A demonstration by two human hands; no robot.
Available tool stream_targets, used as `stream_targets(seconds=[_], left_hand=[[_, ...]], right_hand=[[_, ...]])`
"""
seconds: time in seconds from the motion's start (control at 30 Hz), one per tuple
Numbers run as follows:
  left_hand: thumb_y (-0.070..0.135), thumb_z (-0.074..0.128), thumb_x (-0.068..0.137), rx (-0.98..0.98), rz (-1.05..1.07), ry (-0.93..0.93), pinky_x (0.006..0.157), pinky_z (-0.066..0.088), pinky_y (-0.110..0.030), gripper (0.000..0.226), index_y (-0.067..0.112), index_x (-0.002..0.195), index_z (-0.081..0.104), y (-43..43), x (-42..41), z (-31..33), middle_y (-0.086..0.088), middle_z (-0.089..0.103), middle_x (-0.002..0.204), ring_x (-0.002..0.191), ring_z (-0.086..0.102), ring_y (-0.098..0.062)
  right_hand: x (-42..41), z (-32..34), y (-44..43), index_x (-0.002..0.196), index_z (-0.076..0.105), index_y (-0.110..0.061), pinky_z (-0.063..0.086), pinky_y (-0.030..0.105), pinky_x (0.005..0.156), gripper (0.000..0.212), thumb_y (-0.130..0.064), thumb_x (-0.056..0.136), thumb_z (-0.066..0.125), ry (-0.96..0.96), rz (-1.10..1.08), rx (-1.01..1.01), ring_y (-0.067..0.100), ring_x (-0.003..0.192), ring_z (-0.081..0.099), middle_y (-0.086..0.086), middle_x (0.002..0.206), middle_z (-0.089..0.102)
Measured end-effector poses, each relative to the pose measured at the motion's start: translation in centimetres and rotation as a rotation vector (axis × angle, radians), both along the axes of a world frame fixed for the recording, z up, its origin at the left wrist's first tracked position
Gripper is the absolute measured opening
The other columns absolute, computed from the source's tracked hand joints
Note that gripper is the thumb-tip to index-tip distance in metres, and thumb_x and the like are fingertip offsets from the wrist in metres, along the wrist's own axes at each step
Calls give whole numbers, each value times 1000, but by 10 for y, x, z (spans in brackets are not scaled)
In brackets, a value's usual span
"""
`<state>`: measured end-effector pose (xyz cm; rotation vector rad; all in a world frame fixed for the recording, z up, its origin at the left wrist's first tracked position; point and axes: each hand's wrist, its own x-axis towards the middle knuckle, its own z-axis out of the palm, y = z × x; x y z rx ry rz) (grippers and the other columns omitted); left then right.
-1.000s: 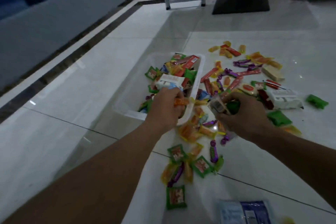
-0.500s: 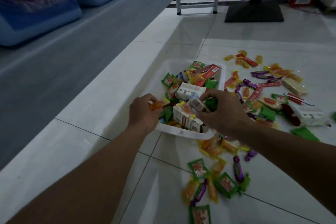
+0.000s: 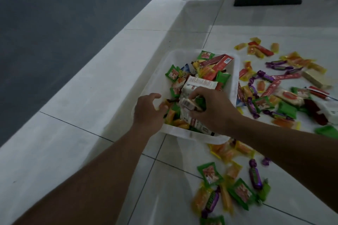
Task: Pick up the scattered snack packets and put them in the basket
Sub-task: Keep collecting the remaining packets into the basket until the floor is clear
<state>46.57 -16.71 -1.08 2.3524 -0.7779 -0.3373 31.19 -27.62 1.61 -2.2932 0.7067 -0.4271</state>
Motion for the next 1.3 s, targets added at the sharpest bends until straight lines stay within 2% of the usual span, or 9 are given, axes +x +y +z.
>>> stream_targets(seconds=[0.17,0.23,0.43,0.67,0.8,0.87,0.93,1.0,1.3], left_hand=[[33,66,87,14,21,-63,96,44,-33,42,23,126,57,13,8,2,-3,50,131,118,52,-21],[32,65,88,23,8,-78,97,44,-33,40,23,126,58,18,6,2,-2,52,131,117,53,-20],[34,64,88,32,-69,-99,98,43,-30,38,27,125,58,14,-24,6,3,54,129,115,53,-15],[33,65,88,57,-145,-128,82,30,-7,44,27,131,56,19,-72,11,4,55,132,111,51,-6],[36,65,87,72,-145,-151,89,36,-18,43,28,128,57,29,-100,10,3,56,130,115,53,-14],[36,66,87,63,-148,-140,87,33,-15,42,27,128,58,36,-115,9,4,57,129,114,53,-12],[35,67,86,70,-153,-117,90,32,-14,45,25,129,57,45,-130,6,4,56,131,116,52,-12],[35,68,86,85,-173,-94,95,30,-15,48,24,131,56,54,-141,2,4,54,134,120,50,-11],[38,66,86,143,-242,-24,107,31,-27,52,25,135,51,78,-159,-14,1,49,139,129,43,-15]], right_hand=[[23,-15,4,138,43,-18,47,41,97,55,-25,88,65,46,106,-8,24,118,52,6,130,56],[18,-20,3,143,34,-21,44,42,100,62,-25,89,64,97,120,-20,24,124,47,5,138,49],[-26,-32,-6,137,42,-25,45,36,93,48,-29,91,59,89,66,-127,22,120,49,0,137,49],[-105,-51,-7,122,57,-15,48,31,72,38,-35,90,61,67,89,-247,27,97,60,7,120,59],[-147,-54,-7,113,62,-11,54,36,62,39,-40,87,62,180,215,-320,30,79,64,10,106,65],[-158,-52,-4,121,60,-15,50,32,69,43,-43,88,62,239,243,-375,27,89,65,7,116,64],[-167,-54,-1,138,46,-23,47,32,83,55,-51,91,55,325,259,-357,23,114,57,1,136,52],[-173,-54,3,145,35,-28,45,32,93,64,-57,90,51,419,284,-316,21,125,48,-1,147,41],[-180,-56,21,146,30,-29,47,35,93,70,-62,88,50,575,379,-306,22,125,48,-1,147,38]])
